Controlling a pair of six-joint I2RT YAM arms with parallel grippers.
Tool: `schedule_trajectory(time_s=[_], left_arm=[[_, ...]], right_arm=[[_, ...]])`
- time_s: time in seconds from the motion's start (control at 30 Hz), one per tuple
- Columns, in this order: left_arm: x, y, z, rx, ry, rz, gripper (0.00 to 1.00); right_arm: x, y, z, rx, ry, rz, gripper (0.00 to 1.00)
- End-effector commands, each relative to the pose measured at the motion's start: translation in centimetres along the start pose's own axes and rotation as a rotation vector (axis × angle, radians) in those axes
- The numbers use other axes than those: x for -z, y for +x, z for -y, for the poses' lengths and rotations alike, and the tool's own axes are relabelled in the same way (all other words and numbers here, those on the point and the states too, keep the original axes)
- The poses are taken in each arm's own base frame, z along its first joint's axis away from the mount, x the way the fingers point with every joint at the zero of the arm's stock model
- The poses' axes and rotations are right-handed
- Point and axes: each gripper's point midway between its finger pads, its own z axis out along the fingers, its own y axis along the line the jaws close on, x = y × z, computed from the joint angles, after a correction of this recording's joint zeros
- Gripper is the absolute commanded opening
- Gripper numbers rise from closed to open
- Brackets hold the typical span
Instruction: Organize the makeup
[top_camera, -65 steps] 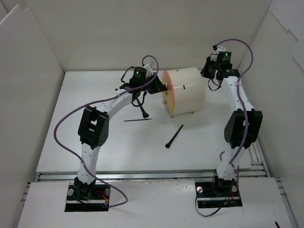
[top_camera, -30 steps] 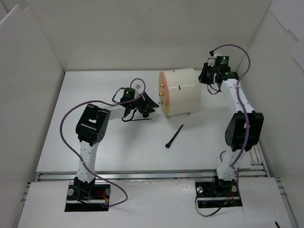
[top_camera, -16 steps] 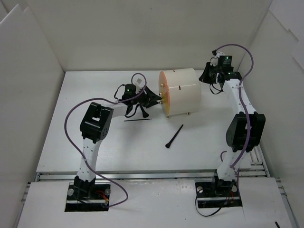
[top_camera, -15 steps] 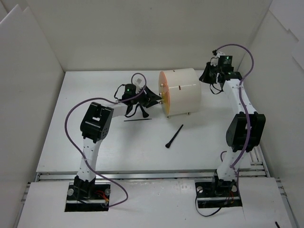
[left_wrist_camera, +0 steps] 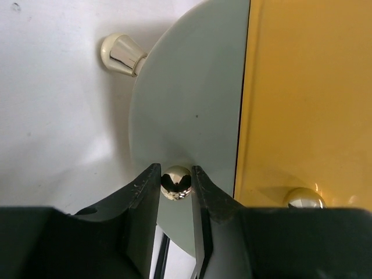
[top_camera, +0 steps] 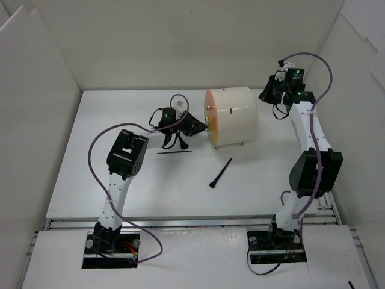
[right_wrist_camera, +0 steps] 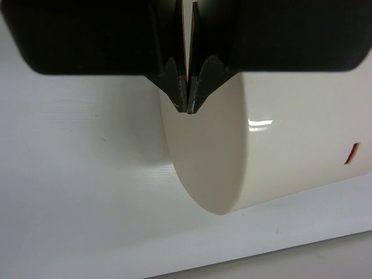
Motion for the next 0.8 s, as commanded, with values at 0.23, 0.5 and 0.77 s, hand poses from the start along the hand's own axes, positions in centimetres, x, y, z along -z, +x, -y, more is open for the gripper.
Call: schedule_trajectory(time_s=[0.23,0.5,0.77], left_arm=[[-0.9,2.8,8.1,-0.109,0.217,-0.06,0.34],[-0.3,3.8,6.8,-0.09,0.217,-0.07,0.37],[-0.8,3.1,7.5,-0.119,0.232,-0.059,0.37]], right_arm=[[5.1,-4.4,-1.8,0.037,-0.045,0.15,0.01],[6.5,-4.6,-2.2,0.039,-0.049,0.171,0.02],[7.4,-4.5,-2.6,0.046,-0.055,0.179,0.02]])
